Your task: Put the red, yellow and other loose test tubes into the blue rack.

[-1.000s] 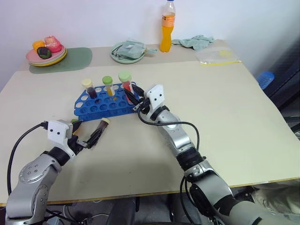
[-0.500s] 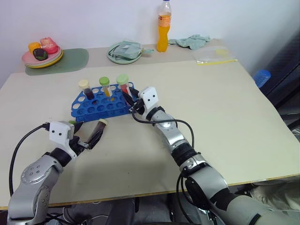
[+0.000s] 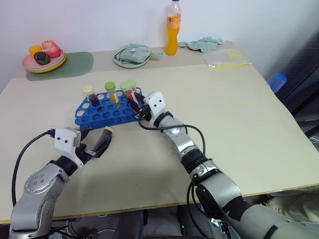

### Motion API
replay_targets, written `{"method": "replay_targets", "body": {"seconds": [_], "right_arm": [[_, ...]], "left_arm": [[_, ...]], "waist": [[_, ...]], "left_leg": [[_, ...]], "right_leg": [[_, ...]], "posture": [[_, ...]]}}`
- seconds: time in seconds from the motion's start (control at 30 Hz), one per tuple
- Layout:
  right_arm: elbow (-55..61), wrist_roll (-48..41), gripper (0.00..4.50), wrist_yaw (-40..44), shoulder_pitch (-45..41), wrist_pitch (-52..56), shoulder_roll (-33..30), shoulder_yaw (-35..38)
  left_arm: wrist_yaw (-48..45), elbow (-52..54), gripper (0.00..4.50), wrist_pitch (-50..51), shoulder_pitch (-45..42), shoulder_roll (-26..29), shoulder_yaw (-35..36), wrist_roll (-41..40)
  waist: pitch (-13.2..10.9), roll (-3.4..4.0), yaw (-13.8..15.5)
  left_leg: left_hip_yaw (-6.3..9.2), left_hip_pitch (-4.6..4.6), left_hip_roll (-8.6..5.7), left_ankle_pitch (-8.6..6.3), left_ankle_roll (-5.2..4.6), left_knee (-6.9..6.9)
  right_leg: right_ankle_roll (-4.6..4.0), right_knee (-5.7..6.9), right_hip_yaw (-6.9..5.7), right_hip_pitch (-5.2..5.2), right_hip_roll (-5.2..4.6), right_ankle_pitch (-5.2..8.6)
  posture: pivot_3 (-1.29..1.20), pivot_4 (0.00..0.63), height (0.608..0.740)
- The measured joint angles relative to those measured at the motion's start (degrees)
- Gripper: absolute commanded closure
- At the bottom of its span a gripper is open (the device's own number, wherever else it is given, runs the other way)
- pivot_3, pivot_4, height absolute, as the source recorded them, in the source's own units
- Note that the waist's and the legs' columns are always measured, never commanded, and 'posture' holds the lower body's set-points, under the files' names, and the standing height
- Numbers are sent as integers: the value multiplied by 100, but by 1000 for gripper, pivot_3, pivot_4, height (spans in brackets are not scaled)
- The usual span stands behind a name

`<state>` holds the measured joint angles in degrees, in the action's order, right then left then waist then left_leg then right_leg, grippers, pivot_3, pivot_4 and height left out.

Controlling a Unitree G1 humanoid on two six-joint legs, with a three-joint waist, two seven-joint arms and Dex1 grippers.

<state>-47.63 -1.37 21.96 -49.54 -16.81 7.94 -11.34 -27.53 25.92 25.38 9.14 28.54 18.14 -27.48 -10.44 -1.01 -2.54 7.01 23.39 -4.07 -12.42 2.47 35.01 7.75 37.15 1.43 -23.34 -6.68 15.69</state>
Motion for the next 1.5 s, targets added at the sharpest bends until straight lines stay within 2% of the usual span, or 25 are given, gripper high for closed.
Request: {"method": "replay_targets", "body": {"seconds": [0.3,0.5,0.63,0.67,0.77,1.07,1.17,1.27,1.37,1.5], "right_arm": [[-76,64,3793,-213,-71,136,25,32],[-72,20,3793,9,-68,160,25,41],[-18,12,1949,114,6,356,0,38],[-22,13,1339,140,98,411,-27,26],[-18,11,40,109,394,423,-51,53],[880,-2,40,51,546,320,-73,151],[1442,-20,40,388,879,548,-279,61],[2200,-105,40,889,1273,1143,-745,-66],[2936,-57,40,1015,1535,2121,-1157,-142],[3681,-110,40,989,1607,3166,-1255,-138]], "left_arm": [[-3,0,0,3,7,0,-64,-2],[-2,0,0,4,10,0,-67,-2],[-2,1,0,4,10,0,-69,-2],[-2,1,0,4,12,0,-74,-2],[-3,1,0,4,13,0,-77,-2],[-9,0,0,3,-10,0,-105,-1],[-7,0,0,3,-16,-1,-106,-1],[-7,0,0,3,-7,-1,-106,-4],[-12,0,0,4,33,-2,-103,-9],[-59,1,0,7,36,-1,-104,-31]], "waist": [[0,0,4],[1,1,-3],[1,1,2],[0,2,8],[0,3,-1],[-2,6,4],[-2,5,20],[-2,5,28],[-2,5,15],[-2,6,1]], "left_leg": [[3,0,0,0,1,-1],[3,0,0,0,0,-1],[5,0,0,0,1,-2],[4,1,-1,0,0,-1],[3,1,-1,0,1,-2],[4,1,0,1,1,-4],[4,1,-2,1,1,-1],[4,2,-3,0,1,-2],[5,2,-1,0,1,-4],[3,2,1,0,1,-7]], "right_leg": [[-1,0,0,0,0,1],[-1,0,0,0,0,1],[-2,0,-1,0,0,1],[-1,-1,-1,-1,0,1],[-1,0,0,-1,-1,1],[-2,0,0,-3,1,1],[-1,-2,0,1,-3,1],[-1,-2,0,1,-3,1],[-2,-1,0,-2,-1,2],[-7,-1,0,-5,0,4]], "posture": [[0,150,740],[0,150,740],[0,150,740],[0,150,740],[0,150,740],[0,150,740],[0,150,740],[0,150,740],[0,150,740],[0,150,740]]}}
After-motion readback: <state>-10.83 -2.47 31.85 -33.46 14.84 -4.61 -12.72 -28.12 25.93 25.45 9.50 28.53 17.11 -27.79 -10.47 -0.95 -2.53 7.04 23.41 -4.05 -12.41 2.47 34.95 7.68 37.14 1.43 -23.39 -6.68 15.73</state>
